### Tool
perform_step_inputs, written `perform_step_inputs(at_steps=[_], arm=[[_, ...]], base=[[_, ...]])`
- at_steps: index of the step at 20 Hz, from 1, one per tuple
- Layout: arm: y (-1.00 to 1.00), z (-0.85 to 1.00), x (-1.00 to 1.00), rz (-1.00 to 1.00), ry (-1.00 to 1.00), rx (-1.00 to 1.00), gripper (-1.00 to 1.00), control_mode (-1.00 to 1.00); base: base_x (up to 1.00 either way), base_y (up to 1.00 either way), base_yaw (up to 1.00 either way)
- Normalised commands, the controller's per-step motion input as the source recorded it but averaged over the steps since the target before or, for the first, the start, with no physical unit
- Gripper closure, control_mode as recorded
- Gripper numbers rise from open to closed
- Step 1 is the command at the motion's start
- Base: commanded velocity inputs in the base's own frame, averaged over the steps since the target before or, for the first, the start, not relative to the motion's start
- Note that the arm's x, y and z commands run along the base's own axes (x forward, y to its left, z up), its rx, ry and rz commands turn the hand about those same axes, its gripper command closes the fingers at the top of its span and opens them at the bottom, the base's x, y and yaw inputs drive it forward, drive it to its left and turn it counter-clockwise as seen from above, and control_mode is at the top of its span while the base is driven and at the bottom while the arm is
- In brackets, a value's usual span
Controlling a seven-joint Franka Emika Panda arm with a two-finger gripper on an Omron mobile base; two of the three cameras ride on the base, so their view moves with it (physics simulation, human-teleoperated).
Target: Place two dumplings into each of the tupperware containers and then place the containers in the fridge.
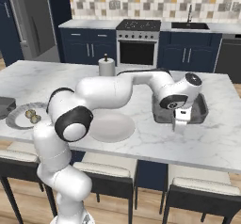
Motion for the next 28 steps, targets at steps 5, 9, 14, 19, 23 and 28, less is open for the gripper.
perform_step_inputs(at_steps=[5,9,14,19,23,28], arm=[[1.00,0.31,-0.91,0.19,-0.25,-0.06,1.00,-1.00],[1.00,0.52,-0.92,0.19,-0.07,-0.13,1.00,-1.00],[1.00,0.44,-0.68,0.20,0.00,-0.17,1.00,-1.00],[0.97,0.15,-0.08,0.18,0.04,-0.16,1.00,-1.00],[0.76,-0.01,0.06,0.12,0.22,-0.18,1.00,-1.00],[0.36,0.00,0.34,0.12,0.18,-0.07,1.00,-1.00]], base=[[0.00,0.00,0.00],[0.00,0.00,0.00],[0.00,0.00,0.00],[0.00,0.00,0.00],[0.00,0.00,0.00],[0.00,0.00,0.00]])
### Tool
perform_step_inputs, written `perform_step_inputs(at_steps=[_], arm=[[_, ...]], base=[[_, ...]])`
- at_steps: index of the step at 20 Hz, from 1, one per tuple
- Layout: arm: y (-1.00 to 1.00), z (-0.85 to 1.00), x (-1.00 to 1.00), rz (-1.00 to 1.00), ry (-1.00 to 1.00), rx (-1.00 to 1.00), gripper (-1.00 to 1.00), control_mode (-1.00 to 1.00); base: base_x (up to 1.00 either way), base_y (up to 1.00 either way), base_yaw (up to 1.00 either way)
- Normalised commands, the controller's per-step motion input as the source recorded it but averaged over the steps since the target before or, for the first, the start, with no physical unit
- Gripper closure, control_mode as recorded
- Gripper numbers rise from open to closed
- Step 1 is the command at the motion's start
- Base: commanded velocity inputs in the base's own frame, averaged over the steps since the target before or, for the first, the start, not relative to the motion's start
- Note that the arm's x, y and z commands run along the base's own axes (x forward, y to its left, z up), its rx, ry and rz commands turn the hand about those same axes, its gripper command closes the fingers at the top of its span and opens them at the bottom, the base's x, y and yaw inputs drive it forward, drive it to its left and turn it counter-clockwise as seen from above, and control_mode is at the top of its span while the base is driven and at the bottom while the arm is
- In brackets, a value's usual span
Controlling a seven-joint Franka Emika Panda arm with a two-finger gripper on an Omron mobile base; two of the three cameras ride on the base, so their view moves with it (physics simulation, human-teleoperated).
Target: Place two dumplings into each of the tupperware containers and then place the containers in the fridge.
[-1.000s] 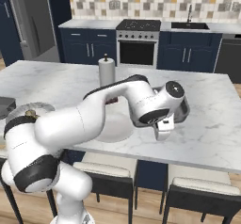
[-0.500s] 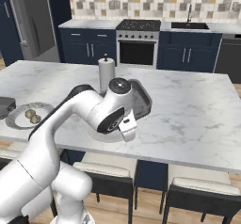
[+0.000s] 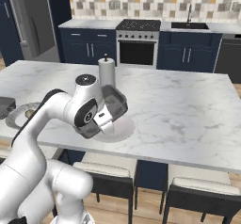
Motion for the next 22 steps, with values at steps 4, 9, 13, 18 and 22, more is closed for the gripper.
perform_step_inputs(at_steps=[4,9,13,18,22], arm=[[0.29,-0.03,0.48,0.33,0.13,-0.03,1.00,-1.00],[0.02,-0.12,0.42,0.48,0.04,0.00,1.00,-1.00],[0.00,-0.03,0.10,0.44,-0.02,0.00,1.00,-1.00],[0.00,0.00,0.00,0.00,0.00,0.00,1.00,1.00],[0.00,0.00,0.00,0.00,0.00,0.00,1.00,1.00]], base=[[0.00,0.00,0.00],[0.00,0.00,0.00],[0.00,0.00,0.00],[-0.02,0.13,0.34],[-0.37,0.27,0.27]])
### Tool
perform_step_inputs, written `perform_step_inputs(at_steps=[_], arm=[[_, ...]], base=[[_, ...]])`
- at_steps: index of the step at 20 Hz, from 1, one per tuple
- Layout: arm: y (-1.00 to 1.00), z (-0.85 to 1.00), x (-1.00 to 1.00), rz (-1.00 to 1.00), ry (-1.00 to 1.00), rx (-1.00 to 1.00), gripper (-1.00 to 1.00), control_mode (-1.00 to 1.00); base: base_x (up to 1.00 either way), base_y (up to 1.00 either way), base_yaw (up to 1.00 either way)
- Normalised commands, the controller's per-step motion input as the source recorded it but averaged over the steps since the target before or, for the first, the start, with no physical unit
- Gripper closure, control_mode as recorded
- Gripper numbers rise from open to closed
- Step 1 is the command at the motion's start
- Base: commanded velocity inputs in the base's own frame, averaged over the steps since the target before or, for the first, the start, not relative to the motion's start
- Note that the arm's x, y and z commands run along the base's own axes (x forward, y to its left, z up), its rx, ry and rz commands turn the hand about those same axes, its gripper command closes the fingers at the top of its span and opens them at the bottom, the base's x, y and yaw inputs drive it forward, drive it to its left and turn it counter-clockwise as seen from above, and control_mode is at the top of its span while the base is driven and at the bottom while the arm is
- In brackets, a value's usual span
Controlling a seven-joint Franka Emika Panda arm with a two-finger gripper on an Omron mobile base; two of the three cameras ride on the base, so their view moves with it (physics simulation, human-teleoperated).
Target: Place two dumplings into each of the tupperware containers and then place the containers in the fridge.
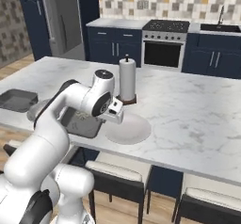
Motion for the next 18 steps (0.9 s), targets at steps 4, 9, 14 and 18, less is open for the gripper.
perform_step_inputs(at_steps=[4,9,14,18], arm=[[0.00,0.00,0.00,0.00,0.00,0.00,1.00,1.00],[0.00,0.00,0.00,0.00,0.00,0.00,1.00,1.00],[0.00,0.00,0.00,0.00,0.00,0.00,1.00,1.00],[0.00,0.00,0.00,0.00,0.00,0.00,1.00,1.00]], base=[[-0.49,0.09,0.16],[-0.46,0.20,0.02],[-0.13,0.86,0.00],[-0.01,1.00,-0.01]])
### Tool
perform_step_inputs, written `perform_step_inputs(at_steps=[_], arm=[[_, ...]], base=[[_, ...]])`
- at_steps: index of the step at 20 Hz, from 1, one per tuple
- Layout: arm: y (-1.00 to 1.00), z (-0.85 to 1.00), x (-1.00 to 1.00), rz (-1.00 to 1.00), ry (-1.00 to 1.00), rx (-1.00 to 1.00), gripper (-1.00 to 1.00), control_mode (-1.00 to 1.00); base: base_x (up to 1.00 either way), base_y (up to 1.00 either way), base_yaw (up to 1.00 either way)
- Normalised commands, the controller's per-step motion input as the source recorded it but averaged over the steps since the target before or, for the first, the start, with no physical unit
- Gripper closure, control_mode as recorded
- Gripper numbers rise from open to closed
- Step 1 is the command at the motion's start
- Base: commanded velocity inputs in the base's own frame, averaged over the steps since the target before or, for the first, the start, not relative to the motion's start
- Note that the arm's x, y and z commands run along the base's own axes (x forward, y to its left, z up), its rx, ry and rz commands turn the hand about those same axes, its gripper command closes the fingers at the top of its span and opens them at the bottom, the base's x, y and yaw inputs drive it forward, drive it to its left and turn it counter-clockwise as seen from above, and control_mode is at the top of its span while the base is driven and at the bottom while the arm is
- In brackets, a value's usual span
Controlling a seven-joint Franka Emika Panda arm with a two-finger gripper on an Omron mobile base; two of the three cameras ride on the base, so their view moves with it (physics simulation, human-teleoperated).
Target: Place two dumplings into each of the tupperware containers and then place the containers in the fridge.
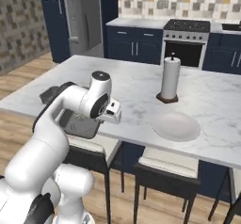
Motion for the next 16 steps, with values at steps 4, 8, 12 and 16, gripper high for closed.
perform_step_inputs(at_steps=[4,8,12,16], arm=[[0.00,0.00,0.00,0.00,0.00,0.00,1.00,1.00],[0.00,0.00,0.00,0.00,0.00,0.00,1.00,1.00],[0.00,0.00,0.00,0.00,0.00,0.00,1.00,1.00],[0.00,0.00,0.00,0.00,0.00,0.00,1.00,1.00]], base=[[-0.02,1.00,-0.04],[0.00,1.00,-0.05],[0.00,1.00,-0.09],[0.00,1.00,-0.11]])
